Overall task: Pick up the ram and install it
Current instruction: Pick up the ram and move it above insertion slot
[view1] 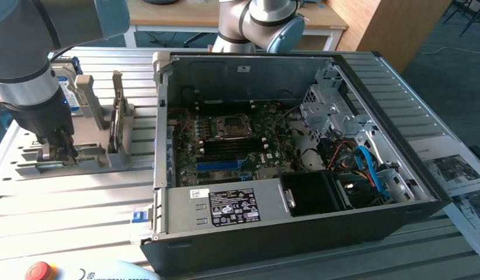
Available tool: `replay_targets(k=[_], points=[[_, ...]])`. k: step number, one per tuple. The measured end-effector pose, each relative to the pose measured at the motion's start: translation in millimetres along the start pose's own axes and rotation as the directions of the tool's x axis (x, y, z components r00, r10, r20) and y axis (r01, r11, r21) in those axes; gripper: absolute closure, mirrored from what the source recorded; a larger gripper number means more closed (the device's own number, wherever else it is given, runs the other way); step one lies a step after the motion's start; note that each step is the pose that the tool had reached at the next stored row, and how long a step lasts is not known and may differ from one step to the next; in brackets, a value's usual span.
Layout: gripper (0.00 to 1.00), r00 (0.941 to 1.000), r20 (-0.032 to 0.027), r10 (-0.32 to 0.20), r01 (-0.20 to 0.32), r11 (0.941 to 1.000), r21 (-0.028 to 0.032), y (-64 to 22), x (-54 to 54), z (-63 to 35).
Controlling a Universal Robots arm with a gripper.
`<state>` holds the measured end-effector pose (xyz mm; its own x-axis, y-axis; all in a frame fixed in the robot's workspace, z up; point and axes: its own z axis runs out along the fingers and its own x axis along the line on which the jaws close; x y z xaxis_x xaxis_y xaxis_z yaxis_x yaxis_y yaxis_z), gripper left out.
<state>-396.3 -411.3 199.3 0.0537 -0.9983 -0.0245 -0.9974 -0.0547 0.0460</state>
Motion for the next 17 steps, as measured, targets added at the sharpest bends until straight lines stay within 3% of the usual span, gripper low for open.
replay_targets(k=[17], points=[[0.76,1.0000,-0.0001,0.000,0.000,1.0000,0.0000,0.1,-0.1,-1.9]])
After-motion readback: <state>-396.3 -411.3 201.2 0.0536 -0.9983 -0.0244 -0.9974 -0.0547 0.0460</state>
